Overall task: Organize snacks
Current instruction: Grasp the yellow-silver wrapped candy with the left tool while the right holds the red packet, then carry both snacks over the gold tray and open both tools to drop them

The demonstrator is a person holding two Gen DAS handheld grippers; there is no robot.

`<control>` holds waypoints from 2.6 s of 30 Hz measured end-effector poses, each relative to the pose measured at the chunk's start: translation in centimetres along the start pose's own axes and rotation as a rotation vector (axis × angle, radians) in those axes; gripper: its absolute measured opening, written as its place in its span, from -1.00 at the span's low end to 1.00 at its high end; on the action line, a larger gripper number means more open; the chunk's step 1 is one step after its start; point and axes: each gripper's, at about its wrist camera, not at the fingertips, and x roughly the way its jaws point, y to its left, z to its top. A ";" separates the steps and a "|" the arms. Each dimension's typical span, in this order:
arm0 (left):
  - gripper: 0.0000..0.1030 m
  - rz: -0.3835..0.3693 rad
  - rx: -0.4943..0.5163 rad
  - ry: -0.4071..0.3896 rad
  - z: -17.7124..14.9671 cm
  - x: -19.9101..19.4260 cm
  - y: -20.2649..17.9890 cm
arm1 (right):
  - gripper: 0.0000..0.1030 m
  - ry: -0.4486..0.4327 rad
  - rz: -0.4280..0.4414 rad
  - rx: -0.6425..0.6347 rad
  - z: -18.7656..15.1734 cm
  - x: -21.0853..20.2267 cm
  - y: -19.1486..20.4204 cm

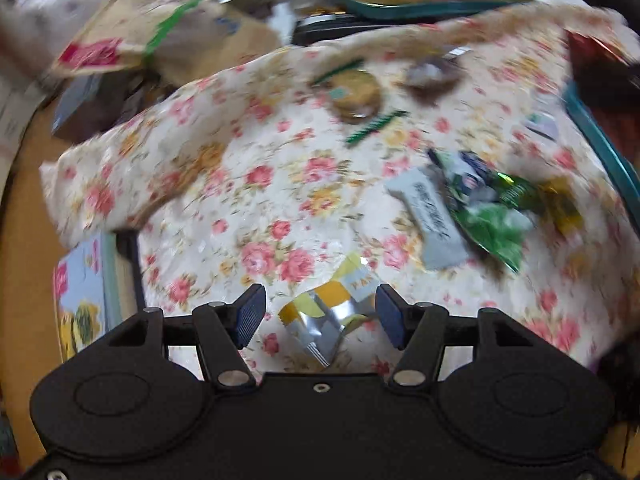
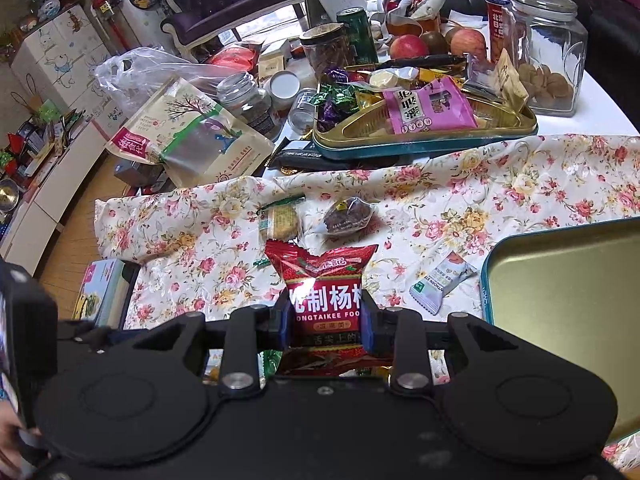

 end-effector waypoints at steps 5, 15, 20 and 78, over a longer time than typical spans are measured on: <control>0.25 -0.129 0.115 0.034 0.9 1.2 0.7 | -0.35 -0.005 0.001 0.006 0.0 -0.4 -0.1; 0.25 -0.115 0.336 0.008 0.0 3.0 0.7 | -0.35 0.002 -0.009 0.038 0.2 -0.3 -0.8; 0.25 -0.141 0.330 0.026 -0.1 4.2 0.1 | -0.35 0.011 -0.007 0.019 0.1 0.1 -0.2; -0.15 -0.266 -0.023 0.001 13.5 -3.7 -21.7 | -0.34 -0.104 -0.404 0.509 1.1 -10.1 -20.2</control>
